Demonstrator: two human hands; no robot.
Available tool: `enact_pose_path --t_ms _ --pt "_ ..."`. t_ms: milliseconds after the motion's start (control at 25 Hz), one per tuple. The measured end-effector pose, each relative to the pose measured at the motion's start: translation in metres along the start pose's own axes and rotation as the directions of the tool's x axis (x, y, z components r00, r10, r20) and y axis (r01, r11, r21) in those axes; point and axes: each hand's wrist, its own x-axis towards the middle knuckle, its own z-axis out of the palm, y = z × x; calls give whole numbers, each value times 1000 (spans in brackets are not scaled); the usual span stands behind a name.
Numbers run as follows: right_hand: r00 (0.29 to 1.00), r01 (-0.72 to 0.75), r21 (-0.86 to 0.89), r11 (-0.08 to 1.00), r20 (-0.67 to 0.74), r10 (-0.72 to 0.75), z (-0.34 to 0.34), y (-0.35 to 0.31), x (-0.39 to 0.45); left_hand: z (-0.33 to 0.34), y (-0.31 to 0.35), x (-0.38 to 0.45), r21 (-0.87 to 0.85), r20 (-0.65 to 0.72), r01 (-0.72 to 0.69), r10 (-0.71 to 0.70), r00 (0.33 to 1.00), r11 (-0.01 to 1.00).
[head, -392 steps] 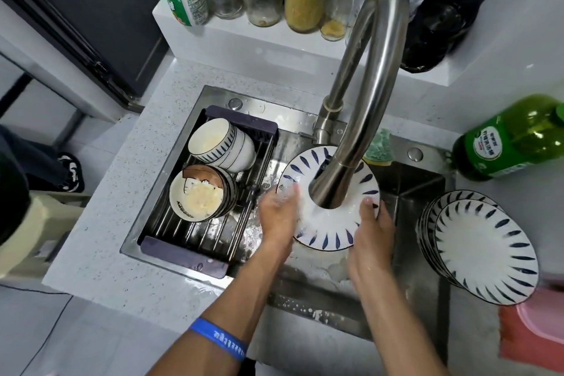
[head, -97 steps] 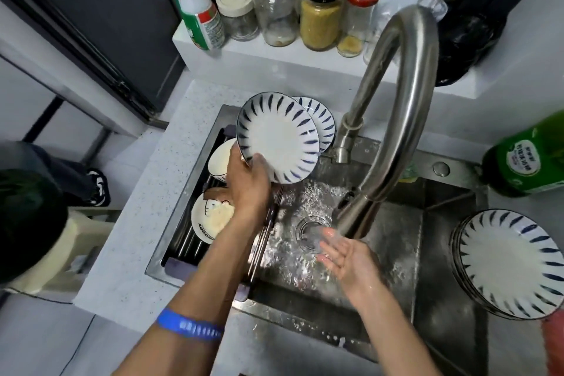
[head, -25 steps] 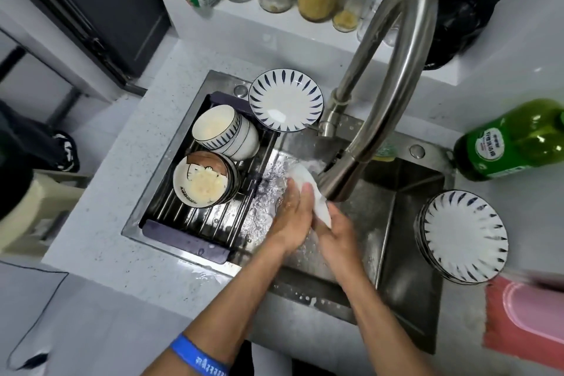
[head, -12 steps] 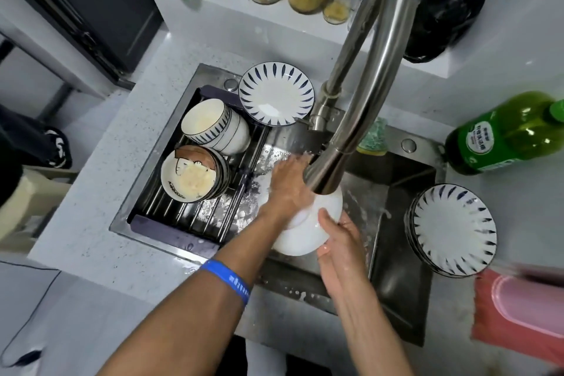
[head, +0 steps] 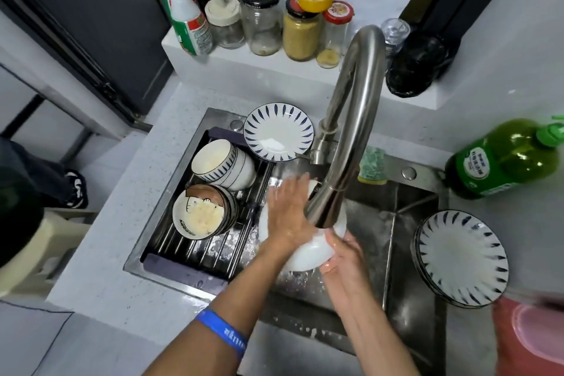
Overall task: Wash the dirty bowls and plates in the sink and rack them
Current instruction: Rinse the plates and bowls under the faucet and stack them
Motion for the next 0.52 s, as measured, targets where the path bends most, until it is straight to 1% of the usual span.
enact_pose_path --t_ms 40,80,120,160,200,240,280,320,360,400,440,480,520 --pt "1000 -10 -4 1000 12 10 -1 2 -1 -15 3 9 69 -76 101 -95 993 993" --pt "1000 -25 -6 1000 18 25 -4 3 -2 -26 -1 17 111 -105 180 -169 980 977" --pt "999 -36 0 999 24 36 -9 3 -2 -34 -7 19 121 -59 215 -209 976 969" --pt "999 -43 19 999 34 42 -15 0 -2 -39 -17 23 9 18 253 -253 967 967" --pt "998 -46 58 997 39 44 -19 -1 1 -44 -27 20 -235 164 338 -306 938 911" --pt "999 -47 90 995 28 45 -21 -1 5 -48 -36 13 -504 337 464 -329 882 728" --pt "998 -60 78 995 -4 60 -23 0 10 -48 -46 6 -682 441 524 -285 851 509" --pt "993 -95 2 996 -76 94 -23 4 16 -48 -52 1 -778 463 521 -240 853 352" --pt "979 -140 -134 981 -167 117 -21 7 22 -52 -51 -4 -823 432 479 -211 877 305" --pt "961 -198 -247 949 -238 138 -18 8 27 -54 -46 -12 -825 392 435 -188 900 361" --pt "948 -260 -314 913 -263 180 -13 6 28 -54 -41 -21 -775 359 384 -150 921 502" --pt "933 -323 -337 885 -269 238 -10 0 29 -55 -35 -31 -672 354 309 -75 932 673" --pt "919 -372 -321 871 -258 298 -8 -9 28 -55 -31 -41 -543 379 195 31 925 817"
